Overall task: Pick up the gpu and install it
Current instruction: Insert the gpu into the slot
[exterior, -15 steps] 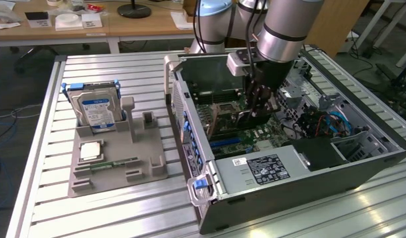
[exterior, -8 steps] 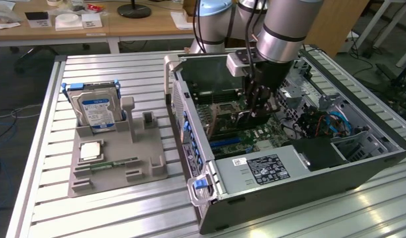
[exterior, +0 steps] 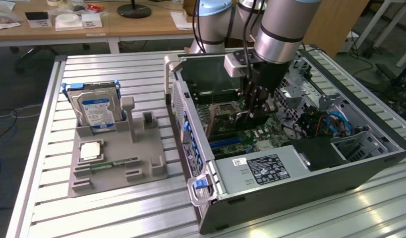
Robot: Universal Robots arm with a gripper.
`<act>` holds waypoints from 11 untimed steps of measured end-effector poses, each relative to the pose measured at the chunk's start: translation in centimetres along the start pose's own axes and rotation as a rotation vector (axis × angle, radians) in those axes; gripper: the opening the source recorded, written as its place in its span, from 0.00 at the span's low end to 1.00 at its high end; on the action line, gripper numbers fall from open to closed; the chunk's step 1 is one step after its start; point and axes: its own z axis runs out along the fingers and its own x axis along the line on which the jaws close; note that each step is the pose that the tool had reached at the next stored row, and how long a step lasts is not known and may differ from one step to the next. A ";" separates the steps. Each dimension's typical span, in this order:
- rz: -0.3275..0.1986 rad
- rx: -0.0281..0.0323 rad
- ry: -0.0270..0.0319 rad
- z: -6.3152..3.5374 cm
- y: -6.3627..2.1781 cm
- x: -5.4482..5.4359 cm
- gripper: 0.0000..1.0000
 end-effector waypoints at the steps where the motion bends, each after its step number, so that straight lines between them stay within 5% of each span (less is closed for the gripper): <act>1: 0.000 0.0000 0.0000 0.06 0.01 0.0 0.27; 11: 0.000 0.0001 -0.0002 0.15 0.09 0.0 0.27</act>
